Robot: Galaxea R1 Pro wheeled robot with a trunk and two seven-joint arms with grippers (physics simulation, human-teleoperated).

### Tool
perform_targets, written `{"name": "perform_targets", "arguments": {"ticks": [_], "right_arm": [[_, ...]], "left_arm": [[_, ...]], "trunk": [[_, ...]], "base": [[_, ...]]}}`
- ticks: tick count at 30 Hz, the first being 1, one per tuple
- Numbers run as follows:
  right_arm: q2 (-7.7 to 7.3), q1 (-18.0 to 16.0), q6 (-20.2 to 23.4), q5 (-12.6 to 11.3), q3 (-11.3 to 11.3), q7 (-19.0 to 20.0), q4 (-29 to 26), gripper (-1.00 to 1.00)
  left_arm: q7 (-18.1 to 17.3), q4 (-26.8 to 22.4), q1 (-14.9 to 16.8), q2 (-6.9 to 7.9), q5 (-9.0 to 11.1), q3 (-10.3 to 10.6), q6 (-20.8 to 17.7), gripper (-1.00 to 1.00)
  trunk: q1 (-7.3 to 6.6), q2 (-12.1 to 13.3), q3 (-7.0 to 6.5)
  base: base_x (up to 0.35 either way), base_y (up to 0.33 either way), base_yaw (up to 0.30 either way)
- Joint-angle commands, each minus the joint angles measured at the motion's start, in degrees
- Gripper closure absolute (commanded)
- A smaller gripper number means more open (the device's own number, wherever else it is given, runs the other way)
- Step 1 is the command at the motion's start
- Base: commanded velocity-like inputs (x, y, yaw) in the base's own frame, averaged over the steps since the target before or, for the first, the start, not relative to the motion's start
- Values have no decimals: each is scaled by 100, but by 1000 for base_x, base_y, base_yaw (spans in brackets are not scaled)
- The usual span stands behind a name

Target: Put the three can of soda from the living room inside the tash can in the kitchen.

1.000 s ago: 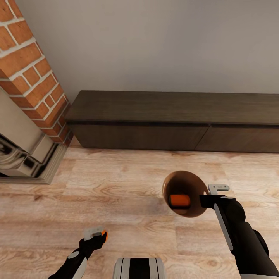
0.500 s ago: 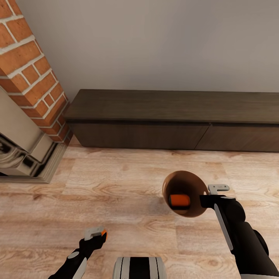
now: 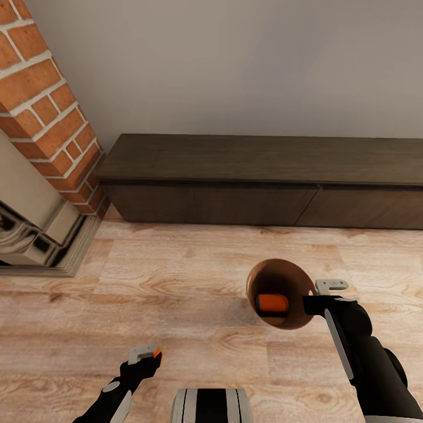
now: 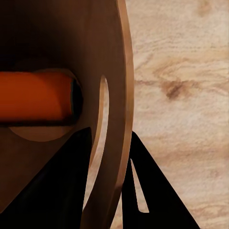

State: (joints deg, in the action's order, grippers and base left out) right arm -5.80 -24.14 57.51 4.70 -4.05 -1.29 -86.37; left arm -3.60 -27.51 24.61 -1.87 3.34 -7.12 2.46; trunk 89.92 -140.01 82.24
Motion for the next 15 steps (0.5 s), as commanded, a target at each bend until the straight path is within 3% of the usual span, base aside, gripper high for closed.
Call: {"name": "perform_targets", "arguments": {"ticks": [1,10,11,15], "right_arm": [[0,-3,-2,-42,1,15,-3,100],[0,-3,-3,-41,1,15,-3,100],[0,-3,-3,-42,1,15,-3,100],[0,-3,-2,-47,1,15,-3,100]], "left_arm": [[0,0,2,-1,0,0,0,-100],[0,0,0,2,0,0,0,-100],[0,0,0,0,0,0,0,100],[0,0,0,-1,0,0,0,100]], "trunk": [[0,-2,0],[0,-2,0],[0,-2,0],[0,-2,0]], "base": [[0,0,0],[0,0,0],[0,0,0],[0,0,0]]}}
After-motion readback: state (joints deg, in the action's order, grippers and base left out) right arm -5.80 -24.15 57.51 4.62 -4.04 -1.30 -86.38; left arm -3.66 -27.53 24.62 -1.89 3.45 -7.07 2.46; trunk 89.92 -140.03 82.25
